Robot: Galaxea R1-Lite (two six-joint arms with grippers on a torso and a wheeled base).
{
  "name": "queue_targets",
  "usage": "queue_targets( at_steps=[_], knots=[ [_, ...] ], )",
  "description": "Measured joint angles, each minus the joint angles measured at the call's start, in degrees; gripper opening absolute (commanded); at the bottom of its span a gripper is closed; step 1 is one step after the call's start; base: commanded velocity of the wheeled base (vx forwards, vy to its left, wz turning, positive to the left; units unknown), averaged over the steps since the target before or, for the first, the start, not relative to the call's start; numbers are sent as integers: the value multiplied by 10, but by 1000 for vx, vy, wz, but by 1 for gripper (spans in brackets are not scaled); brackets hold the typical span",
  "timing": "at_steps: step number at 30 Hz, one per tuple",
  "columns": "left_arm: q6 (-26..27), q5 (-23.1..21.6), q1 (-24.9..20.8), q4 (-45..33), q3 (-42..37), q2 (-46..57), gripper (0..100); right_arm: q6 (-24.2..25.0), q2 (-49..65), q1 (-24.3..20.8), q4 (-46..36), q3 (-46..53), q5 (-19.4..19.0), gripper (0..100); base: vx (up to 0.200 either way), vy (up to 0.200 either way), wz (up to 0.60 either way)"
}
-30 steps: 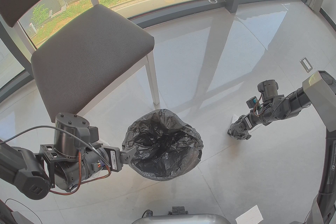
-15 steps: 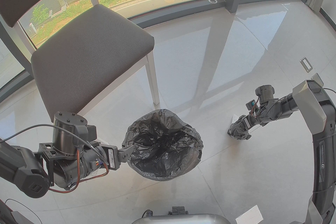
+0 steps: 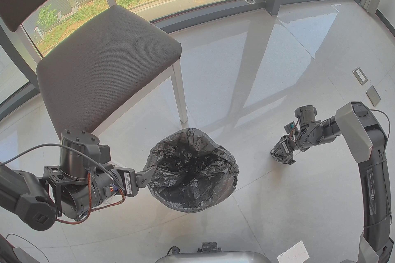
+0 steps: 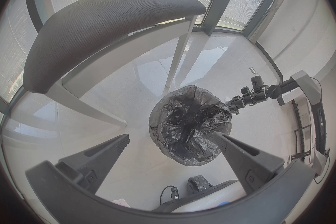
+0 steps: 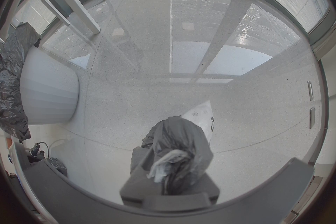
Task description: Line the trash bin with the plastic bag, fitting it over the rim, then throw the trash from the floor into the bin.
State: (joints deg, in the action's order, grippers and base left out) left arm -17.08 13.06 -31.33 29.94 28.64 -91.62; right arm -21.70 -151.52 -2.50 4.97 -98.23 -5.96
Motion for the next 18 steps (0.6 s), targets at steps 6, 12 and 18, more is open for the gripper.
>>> queue_targets(
  at_steps=[6,12,18],
  knots=[
    [0,0,0,3,-5,1,100,-2,31,0,6,34,4,0,0,0,0],
    [3,0,-1,4,-8,2,100,-5,112,-2,49,98,6,0,0,0,0],
    [16,0,-8,6,-11,3,100,-13,246,-23,77,173,4,0,0,0,0]
  ],
)
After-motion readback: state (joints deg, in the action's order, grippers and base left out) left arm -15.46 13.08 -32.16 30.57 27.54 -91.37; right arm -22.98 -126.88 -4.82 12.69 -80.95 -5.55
